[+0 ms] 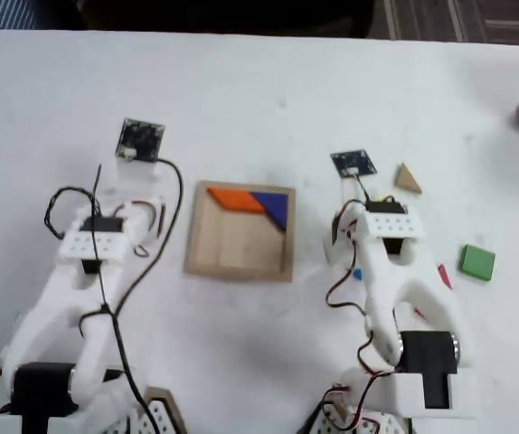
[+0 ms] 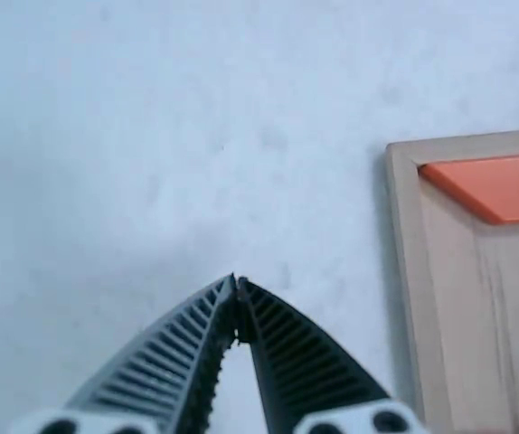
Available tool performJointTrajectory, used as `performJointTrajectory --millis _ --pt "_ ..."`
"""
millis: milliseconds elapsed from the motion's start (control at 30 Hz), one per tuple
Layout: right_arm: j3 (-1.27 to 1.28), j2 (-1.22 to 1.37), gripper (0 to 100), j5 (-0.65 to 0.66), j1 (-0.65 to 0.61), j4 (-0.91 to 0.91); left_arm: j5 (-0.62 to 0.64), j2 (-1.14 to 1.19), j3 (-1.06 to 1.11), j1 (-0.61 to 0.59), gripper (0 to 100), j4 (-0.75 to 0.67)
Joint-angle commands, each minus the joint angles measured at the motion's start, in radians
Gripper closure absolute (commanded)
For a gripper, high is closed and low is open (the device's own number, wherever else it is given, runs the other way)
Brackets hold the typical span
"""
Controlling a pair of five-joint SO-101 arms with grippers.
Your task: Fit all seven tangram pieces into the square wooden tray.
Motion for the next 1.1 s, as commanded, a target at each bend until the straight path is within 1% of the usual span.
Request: performJointTrajectory --millis 0,367,533,833,933,1067 --pt "-0.008 -0.005 78.9 -0.032 -0.015 -0.016 0.0 -0.044 -0.002 -0.005 97 -0.032" --pt "-0.002 -0.004 78.9 -0.038 -0.016 -0.012 0.0 -0.047 0.0 -0.005 97 -0.032" --pt "-0.005 -0.004 78.9 -0.066 -0.067 -0.016 0.0 -0.047 -0.002 -0.005 97 -0.032" --pt "-0.002 -0.001 78.9 -0.068 -0.027 -0.013 0.0 -0.047 0.0 -0.012 97 -0.032" --pt "-0.032 0.041 78.9 -0.068 -0.027 -0.004 0.0 -0.047 0.0 -0.012 97 -0.032" --pt "-0.118 0.13 78.9 -0.068 -0.022 0.062 0.002 -0.047 0.0 -0.012 97 -0.032"
